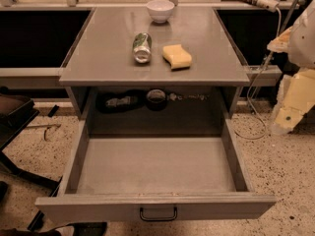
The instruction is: Close top drawer
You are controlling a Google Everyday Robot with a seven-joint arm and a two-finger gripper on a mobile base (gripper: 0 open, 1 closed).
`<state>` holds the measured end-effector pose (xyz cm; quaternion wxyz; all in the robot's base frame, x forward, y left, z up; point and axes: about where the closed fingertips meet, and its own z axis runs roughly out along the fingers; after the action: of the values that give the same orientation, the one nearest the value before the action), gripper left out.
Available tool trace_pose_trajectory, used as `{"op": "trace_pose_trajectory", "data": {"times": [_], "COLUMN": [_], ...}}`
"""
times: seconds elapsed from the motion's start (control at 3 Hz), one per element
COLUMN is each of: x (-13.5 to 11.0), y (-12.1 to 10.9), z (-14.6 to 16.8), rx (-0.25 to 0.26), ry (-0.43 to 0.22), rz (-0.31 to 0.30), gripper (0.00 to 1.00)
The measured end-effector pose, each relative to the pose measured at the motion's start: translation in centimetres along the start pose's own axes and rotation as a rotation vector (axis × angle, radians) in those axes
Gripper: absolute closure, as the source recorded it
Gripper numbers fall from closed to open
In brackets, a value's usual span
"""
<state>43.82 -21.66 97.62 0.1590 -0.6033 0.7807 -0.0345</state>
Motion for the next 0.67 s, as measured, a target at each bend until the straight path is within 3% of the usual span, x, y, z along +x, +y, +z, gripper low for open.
{"op": "trace_pose_trajectory", "data": {"times": [0.67], "x": [0.7], "y": [1.3], "z": [0.9], "rx": [-0.023], "ry": [-0.002], "rz": [0.018], "gripper": [0.00]}}
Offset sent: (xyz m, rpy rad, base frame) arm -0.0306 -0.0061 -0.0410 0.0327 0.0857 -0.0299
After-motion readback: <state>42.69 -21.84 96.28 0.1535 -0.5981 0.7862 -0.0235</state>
